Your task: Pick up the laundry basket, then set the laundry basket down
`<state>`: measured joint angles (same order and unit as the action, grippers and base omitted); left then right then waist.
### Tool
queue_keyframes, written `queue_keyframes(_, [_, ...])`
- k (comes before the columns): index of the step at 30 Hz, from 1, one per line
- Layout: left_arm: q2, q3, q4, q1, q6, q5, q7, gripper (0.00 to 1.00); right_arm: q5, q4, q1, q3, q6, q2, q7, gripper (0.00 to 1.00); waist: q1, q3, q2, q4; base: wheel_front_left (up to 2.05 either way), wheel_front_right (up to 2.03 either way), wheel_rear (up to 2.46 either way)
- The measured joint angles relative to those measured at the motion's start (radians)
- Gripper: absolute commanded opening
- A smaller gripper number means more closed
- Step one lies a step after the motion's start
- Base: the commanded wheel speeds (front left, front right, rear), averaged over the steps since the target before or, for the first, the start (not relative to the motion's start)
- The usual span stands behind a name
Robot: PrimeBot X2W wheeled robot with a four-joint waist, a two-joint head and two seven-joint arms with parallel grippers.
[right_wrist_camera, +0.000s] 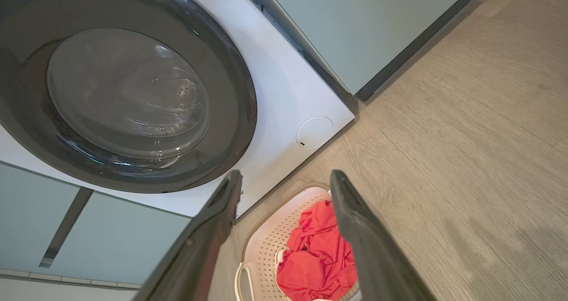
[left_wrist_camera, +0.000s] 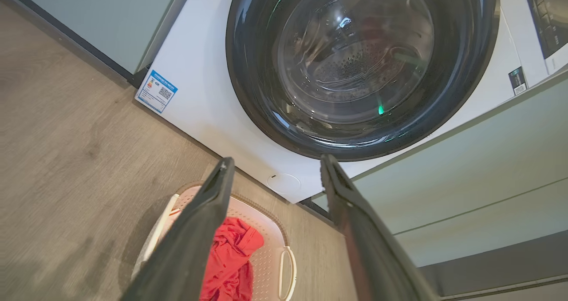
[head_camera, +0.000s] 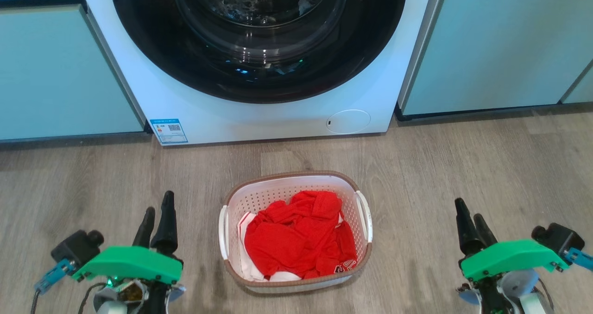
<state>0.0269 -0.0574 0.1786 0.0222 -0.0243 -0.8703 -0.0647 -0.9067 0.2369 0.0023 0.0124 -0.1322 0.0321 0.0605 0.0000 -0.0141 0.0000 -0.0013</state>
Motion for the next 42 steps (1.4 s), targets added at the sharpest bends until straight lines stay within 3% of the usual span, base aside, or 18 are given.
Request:
queue_keyframes(23, [0.004,-0.052,-0.023,0.002,0.034,0.314,-0.068,1.00,0.287,-0.006,-0.021,0.068,0.000,0.003,0.068,1.00,0.0000,-0.013,0.0000,-0.003,0.00,0.00,0.00])
queue_keyframes(42, [0.006,-0.067,-0.032,0.027,0.051,0.509,-0.119,1.00,0.494,-0.022,-0.021,0.098,0.000,0.005,0.118,1.00,0.0000,-0.008,0.0000,-0.004,0.00,0.00,0.00])
